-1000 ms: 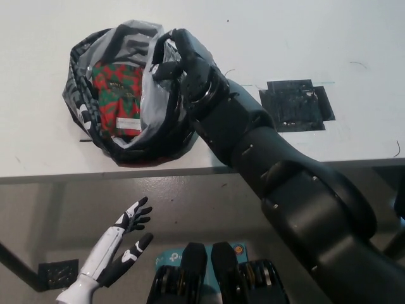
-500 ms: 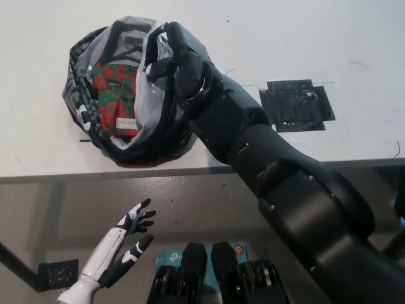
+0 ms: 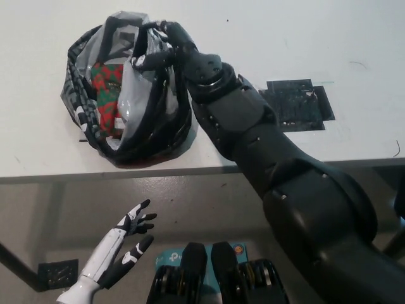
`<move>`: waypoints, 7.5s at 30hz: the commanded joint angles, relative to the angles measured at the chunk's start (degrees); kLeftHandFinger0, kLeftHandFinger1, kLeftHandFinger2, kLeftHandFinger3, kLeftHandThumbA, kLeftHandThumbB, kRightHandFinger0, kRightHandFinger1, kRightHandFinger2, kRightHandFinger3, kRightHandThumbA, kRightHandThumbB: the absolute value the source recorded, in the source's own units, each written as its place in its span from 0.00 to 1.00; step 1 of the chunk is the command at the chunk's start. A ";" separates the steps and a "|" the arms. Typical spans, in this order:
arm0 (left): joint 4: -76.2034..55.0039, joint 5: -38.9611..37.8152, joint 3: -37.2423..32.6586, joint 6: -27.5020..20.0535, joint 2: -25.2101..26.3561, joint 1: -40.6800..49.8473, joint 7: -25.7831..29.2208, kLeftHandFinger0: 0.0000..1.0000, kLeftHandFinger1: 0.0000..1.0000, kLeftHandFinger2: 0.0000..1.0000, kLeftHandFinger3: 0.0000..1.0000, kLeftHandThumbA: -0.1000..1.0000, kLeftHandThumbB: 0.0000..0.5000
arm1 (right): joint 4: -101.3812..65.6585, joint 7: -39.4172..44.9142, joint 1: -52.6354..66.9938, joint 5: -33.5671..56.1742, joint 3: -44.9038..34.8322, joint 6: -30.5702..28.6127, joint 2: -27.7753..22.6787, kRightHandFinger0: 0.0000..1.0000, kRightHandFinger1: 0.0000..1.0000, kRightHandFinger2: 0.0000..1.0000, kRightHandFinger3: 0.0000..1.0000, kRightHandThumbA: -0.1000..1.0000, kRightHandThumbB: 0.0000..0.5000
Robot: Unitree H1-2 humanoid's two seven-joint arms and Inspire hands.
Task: The robot uses its right hand to pick up a bag of coffee beans and puts it in the black plastic bag, then the robot grabs the top of the bag and lifts it.
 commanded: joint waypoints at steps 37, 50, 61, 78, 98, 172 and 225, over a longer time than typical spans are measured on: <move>-0.63 1.68 -0.91 -2.87 1.77 -0.18 -0.70 0.89 0.79 0.83 1.00 0.95 0.39 | -2.84 -0.68 -4.03 -22.00 15.32 16.86 1.10 1.00 1.00 1.00 1.00 1.00 1.00; -0.59 1.79 -1.47 -3.22 1.31 -0.41 -0.56 0.85 0.78 0.82 1.00 0.91 0.41 | 6.45 -3.24 -3.89 -12.26 6.04 9.81 4.39 1.00 1.00 1.00 1.00 1.00 0.95; -0.44 3.56 -1.69 -3.85 1.73 -1.01 0.30 0.91 0.80 0.82 1.00 0.94 0.43 | 6.61 -4.69 -3.82 -7.26 0.50 9.61 3.02 1.00 1.00 1.00 1.00 1.00 0.84; 0.05 2.90 -1.63 -3.80 1.63 -1.68 -0.15 0.85 0.77 0.83 1.00 0.89 0.44 | 7.54 -10.97 -1.55 9.65 -22.93 0.51 0.75 0.00 0.00 0.50 1.00 0.00 0.41; -0.13 3.38 -1.84 -4.13 1.66 -2.42 -0.15 0.79 0.73 0.79 1.00 0.90 0.42 | 5.87 -6.95 -6.78 24.77 -34.29 -1.95 0.34 0.00 0.08 0.57 0.65 0.00 0.35; -0.98 4.46 -3.35 0.00 1.80 -2.89 -1.20 0.74 0.74 0.85 1.00 0.72 0.41 | 9.91 23.42 1.13 -5.60 24.69 -1.28 -10.24 1.00 1.00 1.00 1.00 0.93 0.90; -0.76 2.84 -2.47 0.21 2.00 -2.70 -2.36 0.76 0.77 0.89 1.00 0.64 0.40 | -82.74 16.41 20.85 -3.78 -5.39 10.61 -26.85 1.00 1.00 1.00 1.00 1.00 0.97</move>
